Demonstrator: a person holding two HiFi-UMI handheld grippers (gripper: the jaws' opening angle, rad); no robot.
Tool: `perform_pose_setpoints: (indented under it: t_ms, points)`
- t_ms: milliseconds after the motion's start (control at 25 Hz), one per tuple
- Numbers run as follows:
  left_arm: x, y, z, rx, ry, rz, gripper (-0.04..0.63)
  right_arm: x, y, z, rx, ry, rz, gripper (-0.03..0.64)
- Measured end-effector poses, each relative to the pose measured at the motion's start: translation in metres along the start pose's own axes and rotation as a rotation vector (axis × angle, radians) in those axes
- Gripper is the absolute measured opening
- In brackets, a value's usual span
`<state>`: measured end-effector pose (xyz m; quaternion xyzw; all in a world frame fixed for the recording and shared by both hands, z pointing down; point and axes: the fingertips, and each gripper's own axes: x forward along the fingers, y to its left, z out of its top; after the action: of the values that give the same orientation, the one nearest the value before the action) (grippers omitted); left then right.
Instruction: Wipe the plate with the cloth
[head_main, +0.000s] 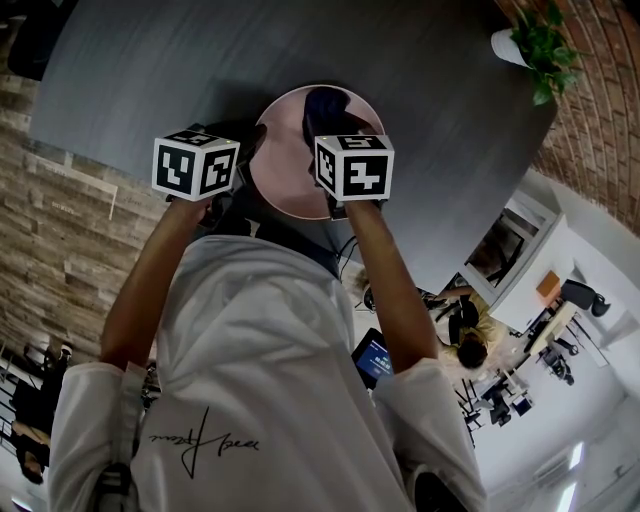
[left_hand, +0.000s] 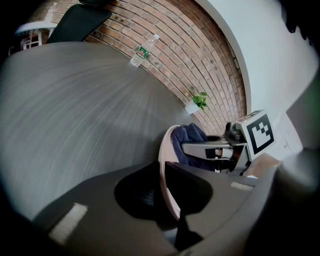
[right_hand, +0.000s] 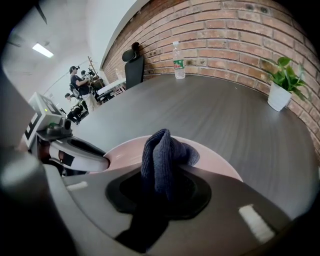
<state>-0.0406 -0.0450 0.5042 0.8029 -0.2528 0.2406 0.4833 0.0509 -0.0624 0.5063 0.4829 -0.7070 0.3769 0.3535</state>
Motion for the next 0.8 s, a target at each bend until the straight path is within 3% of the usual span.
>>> perform_pose_setpoints:
  t_ms: [800]
  points:
    - [0.001, 0.000, 0.002, -0.013, -0.014, -0.002, 0.051, 0.007, 0.020, 0.002, -0.015, -0.005, 0.037, 0.092]
